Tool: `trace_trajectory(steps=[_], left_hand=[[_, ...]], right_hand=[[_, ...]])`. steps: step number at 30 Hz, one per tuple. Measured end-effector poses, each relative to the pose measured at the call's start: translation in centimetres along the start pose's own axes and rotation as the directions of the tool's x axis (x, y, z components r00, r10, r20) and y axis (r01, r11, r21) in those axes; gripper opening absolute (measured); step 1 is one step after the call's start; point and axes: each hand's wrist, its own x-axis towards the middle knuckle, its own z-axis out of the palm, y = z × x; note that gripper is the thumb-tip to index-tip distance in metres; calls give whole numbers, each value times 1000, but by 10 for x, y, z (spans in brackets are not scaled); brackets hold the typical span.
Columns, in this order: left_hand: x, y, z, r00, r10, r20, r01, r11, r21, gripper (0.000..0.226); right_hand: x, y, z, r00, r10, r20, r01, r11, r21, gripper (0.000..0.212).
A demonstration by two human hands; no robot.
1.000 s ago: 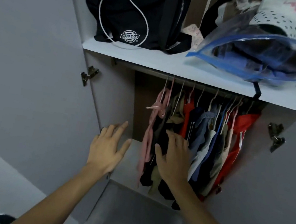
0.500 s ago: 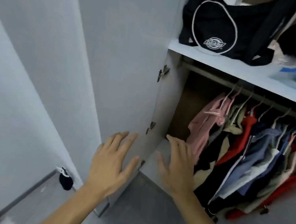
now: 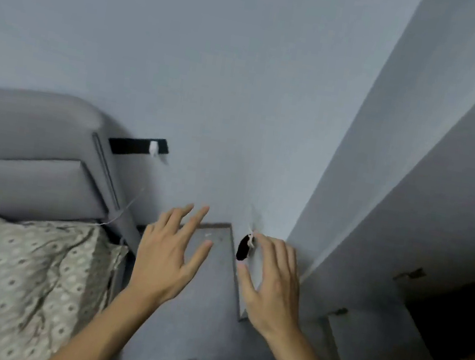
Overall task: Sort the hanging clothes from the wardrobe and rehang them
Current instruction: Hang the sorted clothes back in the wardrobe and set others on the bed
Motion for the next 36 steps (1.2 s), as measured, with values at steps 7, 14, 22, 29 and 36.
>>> trace_trajectory(steps=[7,14,22,29,36], left_hand=[[-137,-44,-36,902,-408,-142,430,882,195,66],[-304,-54,-72,588,-742,-320,803,584,122,68],[-439,-65,-103,264,-863,-432,951,306,-31,67],[-553,-82,-138,28,-864,-503,990,92,-104,69],[-644,-71,-173,-236,-776,-584,972,-175,-160,70]], right_hand=[[-5,-22,59,904,-280,322,250,959,132,60],[-63,-114,114,684,-542,488,442,840,314,59],[-146,-232,177,378,-740,557,583,658,478,59],[-238,-328,227,146,-834,531,610,499,616,59],[-329,-406,264,-113,-871,478,570,337,749,60]])
